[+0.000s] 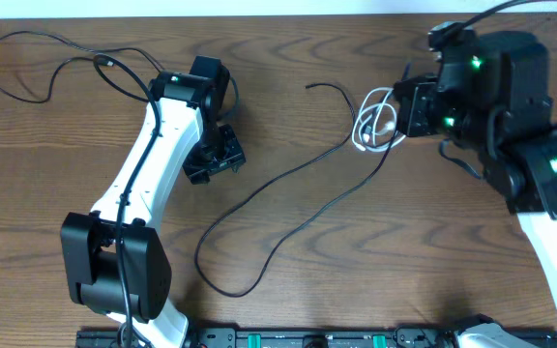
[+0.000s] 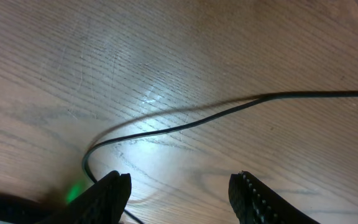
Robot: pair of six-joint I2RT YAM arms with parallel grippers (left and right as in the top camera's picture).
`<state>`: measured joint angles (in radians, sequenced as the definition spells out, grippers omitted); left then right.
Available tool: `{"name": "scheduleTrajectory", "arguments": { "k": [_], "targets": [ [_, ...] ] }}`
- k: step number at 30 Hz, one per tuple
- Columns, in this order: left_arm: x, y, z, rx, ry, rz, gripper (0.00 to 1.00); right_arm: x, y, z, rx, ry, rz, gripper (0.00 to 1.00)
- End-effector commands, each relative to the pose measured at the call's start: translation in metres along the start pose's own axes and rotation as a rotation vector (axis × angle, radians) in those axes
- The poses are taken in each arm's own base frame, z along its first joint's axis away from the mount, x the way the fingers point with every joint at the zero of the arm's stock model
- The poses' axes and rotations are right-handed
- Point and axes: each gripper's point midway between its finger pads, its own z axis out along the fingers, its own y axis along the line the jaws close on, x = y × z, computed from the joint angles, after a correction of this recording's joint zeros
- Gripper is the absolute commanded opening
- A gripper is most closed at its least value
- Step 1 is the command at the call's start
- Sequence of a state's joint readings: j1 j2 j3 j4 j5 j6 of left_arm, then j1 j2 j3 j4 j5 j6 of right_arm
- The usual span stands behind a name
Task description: Untangle cables
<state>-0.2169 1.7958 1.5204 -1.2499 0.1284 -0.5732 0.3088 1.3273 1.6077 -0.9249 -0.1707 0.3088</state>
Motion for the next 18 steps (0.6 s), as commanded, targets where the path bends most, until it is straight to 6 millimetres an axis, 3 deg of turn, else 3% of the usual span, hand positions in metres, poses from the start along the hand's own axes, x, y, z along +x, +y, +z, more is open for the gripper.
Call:
{"name": "scheduleTrajectory", "arguments": {
  "k": [1,4,6,8,9,12,14,18],
  "targets": [
    [-0.001,0.002,0.000,-0.009,-0.004,-0.007,0.57,0.009,-0.022,0.006,0.137,0.021,-0.051,0.01],
    [-0.003,0.001,0.000,-0.005,-0.009,-0.007,0.57,0.020,-0.015,0.019,0.083,0.087,-0.043,0.01],
    [-0.003,0.001,0.000,-0.005,-0.009,-0.007,0.57,0.012,-0.002,0.015,0.014,0.066,-0.043,0.01],
    [-0.002,0.002,0.000,-0.008,-0.005,-0.007,0.57,-0.008,0.016,-0.002,-0.062,-0.001,-0.054,0.01],
    [-0.001,0.002,0.000,-0.011,-0.002,-0.007,0.57,-0.030,0.031,-0.023,-0.106,-0.083,-0.073,0.01],
    [-0.001,0.002,0.000,-0.011,-0.001,-0.007,0.57,-0.048,0.043,-0.051,-0.131,-0.170,-0.094,0.01],
    [-0.001,0.002,0.000,-0.008,-0.003,-0.007,0.57,-0.041,0.040,-0.052,-0.114,-0.153,-0.097,0.01],
    [0.000,-0.008,0.000,0.043,0.012,-0.003,0.57,-0.013,0.028,-0.025,-0.082,-0.033,-0.077,0.01]
  ]
}}
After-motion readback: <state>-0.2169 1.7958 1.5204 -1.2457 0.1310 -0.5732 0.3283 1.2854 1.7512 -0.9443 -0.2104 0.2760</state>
